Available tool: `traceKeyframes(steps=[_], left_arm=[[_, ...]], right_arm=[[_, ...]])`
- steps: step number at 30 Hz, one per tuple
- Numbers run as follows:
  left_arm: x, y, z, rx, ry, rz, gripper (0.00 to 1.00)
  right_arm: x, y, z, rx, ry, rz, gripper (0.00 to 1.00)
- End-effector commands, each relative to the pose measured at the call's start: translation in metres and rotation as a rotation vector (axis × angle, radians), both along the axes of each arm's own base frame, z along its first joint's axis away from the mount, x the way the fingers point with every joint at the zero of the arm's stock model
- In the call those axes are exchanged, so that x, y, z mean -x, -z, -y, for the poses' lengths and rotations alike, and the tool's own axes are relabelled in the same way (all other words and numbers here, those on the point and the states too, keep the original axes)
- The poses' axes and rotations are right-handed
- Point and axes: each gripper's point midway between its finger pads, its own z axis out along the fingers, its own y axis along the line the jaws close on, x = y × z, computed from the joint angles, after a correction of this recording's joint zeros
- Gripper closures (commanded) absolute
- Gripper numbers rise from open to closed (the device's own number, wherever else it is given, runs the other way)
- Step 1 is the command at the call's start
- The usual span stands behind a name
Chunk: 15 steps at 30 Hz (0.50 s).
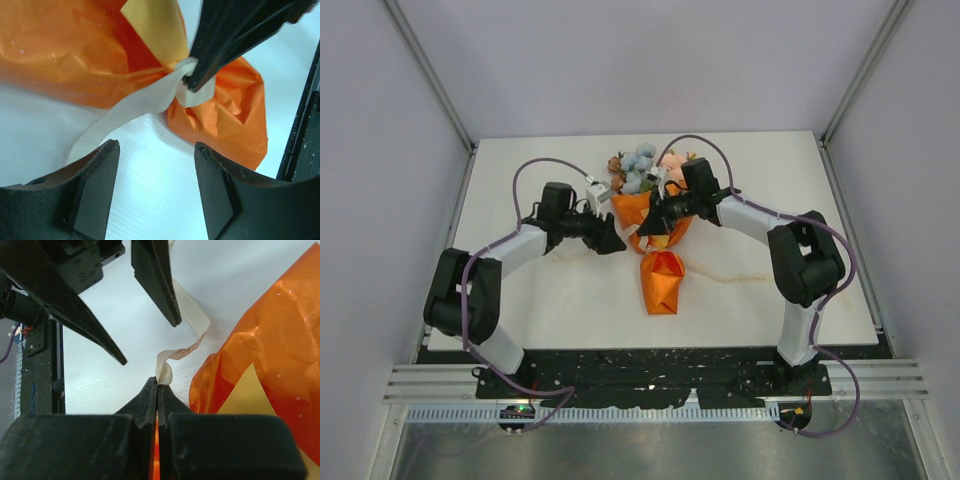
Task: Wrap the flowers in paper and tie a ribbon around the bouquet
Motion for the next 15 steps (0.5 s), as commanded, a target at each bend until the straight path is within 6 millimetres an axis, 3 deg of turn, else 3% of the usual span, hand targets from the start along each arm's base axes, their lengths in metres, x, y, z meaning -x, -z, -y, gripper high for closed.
traceKeyframes(steps=[1,4,11,15], left_arm=[[-0.02,0.013,-0.001,0.012,-0.127,-0.033,0.34],[-0.03,0.016,-0.001,0.008,-0.161,0.0,0.32],[-0.025,0.01,0.028,-0.034,0.032,0.215,0.32],[-0.026,0.016,0.035,-0.035,0.062,0.179,0.35]], right_arm=[[0.0,-0.039,-0.001,-0.073,-0.008,0.107,0.96],[0.006,-0.043,0.002,-0.089,-0.021,0.112,0.96],[0.016,-0.045,0.004,-0.106,-0.062,0.132,0.96],[0.018,-0.047,0.004,-0.11,-0.069,0.142,0.95]])
